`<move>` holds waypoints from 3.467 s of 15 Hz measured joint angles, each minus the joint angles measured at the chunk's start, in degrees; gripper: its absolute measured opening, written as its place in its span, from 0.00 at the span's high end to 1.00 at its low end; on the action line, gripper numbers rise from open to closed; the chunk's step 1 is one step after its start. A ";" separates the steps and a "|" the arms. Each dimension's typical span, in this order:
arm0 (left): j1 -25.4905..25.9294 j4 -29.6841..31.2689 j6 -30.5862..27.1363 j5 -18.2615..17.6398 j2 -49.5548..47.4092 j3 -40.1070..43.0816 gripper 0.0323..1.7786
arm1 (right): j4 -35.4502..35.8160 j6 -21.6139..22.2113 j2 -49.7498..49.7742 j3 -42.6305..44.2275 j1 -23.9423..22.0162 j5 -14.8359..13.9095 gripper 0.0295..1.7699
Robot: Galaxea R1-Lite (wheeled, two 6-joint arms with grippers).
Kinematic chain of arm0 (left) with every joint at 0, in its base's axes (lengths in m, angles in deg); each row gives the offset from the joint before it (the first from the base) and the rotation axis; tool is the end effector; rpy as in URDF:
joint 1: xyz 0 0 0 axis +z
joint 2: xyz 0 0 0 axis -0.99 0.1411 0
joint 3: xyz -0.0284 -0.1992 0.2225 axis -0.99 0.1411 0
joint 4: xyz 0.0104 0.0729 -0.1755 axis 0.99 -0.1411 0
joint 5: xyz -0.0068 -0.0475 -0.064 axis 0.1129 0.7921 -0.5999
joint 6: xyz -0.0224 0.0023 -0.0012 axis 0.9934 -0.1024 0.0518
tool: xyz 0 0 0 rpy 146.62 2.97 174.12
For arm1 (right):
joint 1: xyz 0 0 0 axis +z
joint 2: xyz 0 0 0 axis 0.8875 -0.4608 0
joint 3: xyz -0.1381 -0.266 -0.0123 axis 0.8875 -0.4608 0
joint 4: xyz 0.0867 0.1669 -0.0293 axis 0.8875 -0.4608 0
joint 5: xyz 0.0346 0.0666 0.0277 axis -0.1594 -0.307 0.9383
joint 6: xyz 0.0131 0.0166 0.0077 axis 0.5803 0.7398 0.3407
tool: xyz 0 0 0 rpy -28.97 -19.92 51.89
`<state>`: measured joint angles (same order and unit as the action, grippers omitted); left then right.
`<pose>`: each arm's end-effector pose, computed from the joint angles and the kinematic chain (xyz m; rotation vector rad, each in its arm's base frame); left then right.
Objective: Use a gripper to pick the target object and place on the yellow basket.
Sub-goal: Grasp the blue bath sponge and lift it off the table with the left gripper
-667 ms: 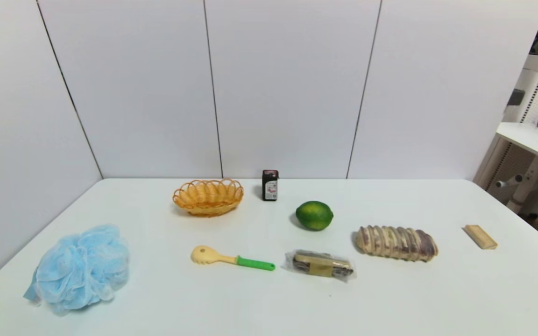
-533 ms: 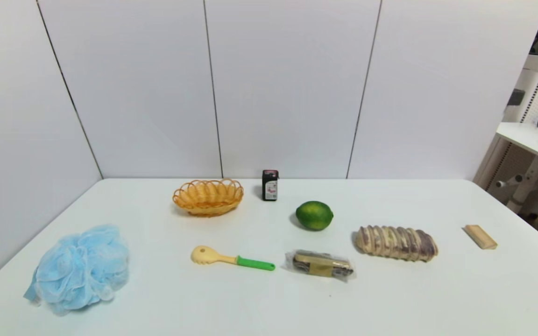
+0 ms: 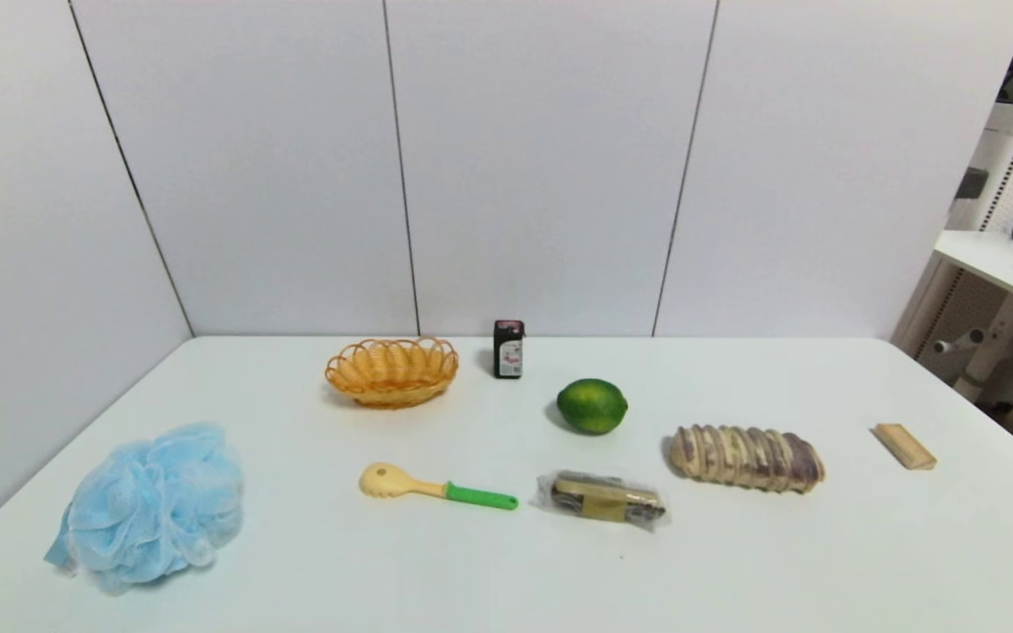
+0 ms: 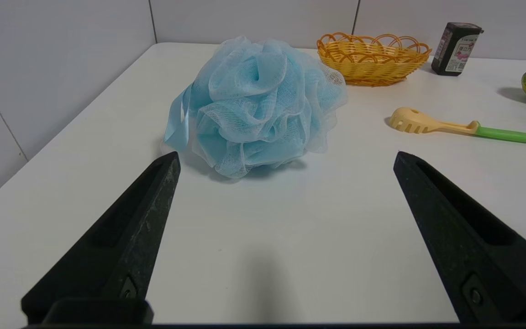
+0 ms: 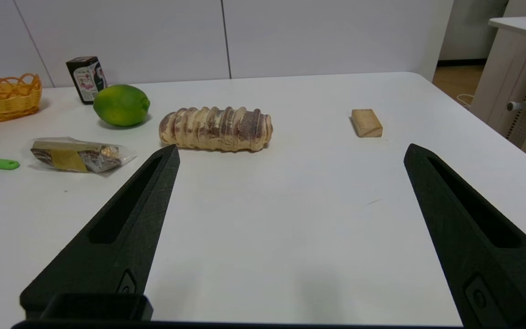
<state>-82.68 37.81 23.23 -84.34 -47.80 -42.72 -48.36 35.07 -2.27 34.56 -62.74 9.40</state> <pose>-0.0227 0.0011 0.0783 -0.0622 -0.0262 0.0193 -0.0231 -0.0003 0.0828 0.0426 -0.0731 -0.0125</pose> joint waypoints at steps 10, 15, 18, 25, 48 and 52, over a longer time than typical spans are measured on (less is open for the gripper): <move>-1.10 -0.77 -2.04 0.30 35.45 -33.45 0.05 | 0.00 0.02 0.00 0.00 0.00 0.00 0.04; -1.41 -8.64 -3.11 0.30 60.50 -62.54 0.05 | -0.02 0.02 0.00 0.00 0.00 -0.01 0.04; -1.52 -27.09 -4.18 0.30 70.66 -72.57 0.05 | 0.00 0.00 0.00 0.00 0.00 -0.01 0.04; -0.44 -53.02 -4.71 1.95 83.75 -75.61 0.05 | 0.00 0.02 0.00 0.00 0.00 -0.01 0.04; 1.56 -47.76 -2.97 1.90 104.78 -73.56 0.05 | 0.00 0.00 0.00 0.00 0.00 0.00 0.04; 1.63 -46.19 -3.06 2.01 107.45 -73.56 0.05 | 0.00 0.00 0.00 0.00 0.00 0.00 0.04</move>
<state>-81.05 -8.38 20.17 -82.33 59.65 -116.28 -48.36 35.07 -2.27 34.56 -62.74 9.40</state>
